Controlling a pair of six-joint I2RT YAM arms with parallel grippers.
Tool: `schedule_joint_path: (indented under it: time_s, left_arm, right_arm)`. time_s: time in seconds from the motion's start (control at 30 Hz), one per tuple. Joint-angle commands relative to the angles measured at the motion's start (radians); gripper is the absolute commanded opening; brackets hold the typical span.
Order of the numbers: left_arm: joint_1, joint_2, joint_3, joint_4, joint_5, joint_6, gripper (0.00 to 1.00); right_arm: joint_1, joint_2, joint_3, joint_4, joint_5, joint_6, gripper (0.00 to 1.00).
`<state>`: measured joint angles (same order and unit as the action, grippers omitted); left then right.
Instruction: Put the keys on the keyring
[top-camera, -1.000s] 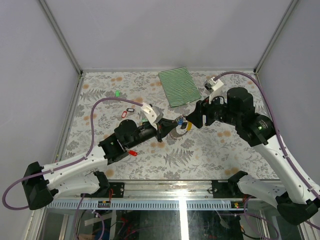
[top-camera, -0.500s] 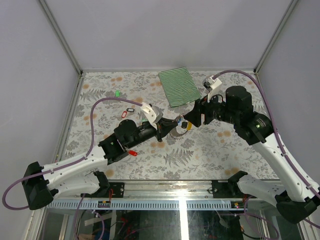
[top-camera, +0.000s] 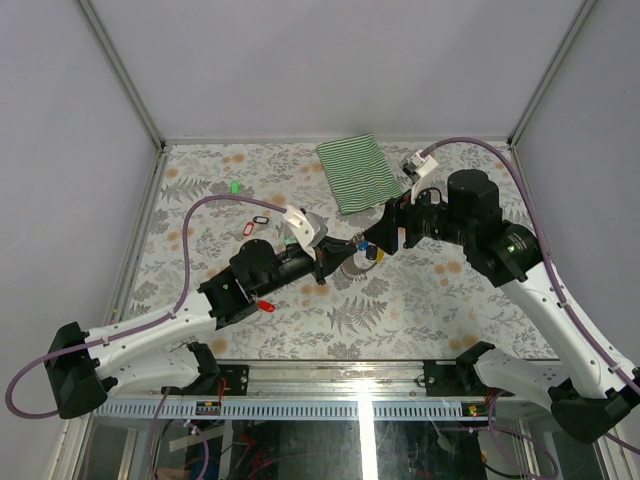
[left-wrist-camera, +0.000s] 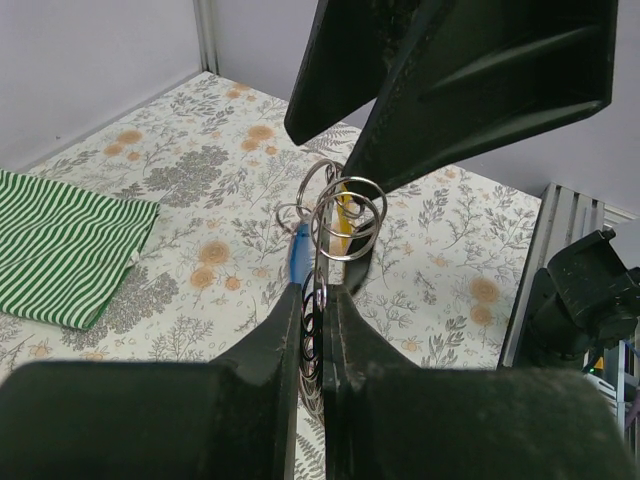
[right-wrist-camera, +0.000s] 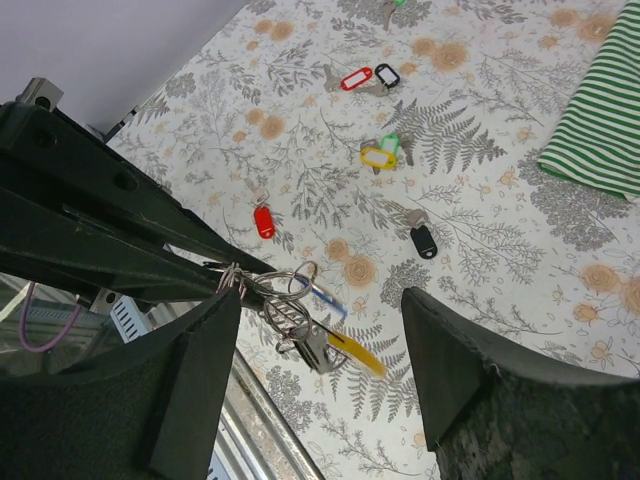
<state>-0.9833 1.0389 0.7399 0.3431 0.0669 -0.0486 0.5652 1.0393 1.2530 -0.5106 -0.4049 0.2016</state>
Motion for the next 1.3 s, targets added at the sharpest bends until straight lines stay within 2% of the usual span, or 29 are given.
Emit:
schedule_joint_path:
  time_s: [0.0,0.47,0.6,0.73,0.87,1.03,1.27]
  left_arm:
    - [-0.007,-0.001,0.016,0.104,-0.001,-0.006,0.00]
    - [-0.006,0.029,0.030,0.098,0.003,-0.011,0.00]
    - [-0.006,0.027,0.027,0.101,0.002,-0.007,0.00]
    - [-0.007,0.019,0.020,0.100,-0.004,-0.005,0.00]
    - [-0.006,0.026,0.027,0.094,-0.016,-0.004,0.00]
    - [-0.007,0.049,0.081,0.007,-0.017,-0.029,0.00]
    - [-0.006,0.050,0.111,-0.098,-0.013,-0.037,0.00]
  right_arm:
    - [0.007,0.017,0.023,0.059,-0.057,0.012,0.73]
    - [0.007,0.036,0.040,0.035,-0.117,-0.031,0.83]
    - [0.007,0.006,0.058,0.021,-0.043,-0.053,0.84]
    - [0.007,-0.062,0.059,0.027,0.069,-0.065,0.81]
    - [0.007,-0.106,0.050,0.023,0.097,-0.073,0.75]
    - [0.007,-0.155,0.027,0.006,0.129,-0.196,0.72]
    - [0.007,-0.341,-0.188,0.256,0.014,-0.379,0.62]
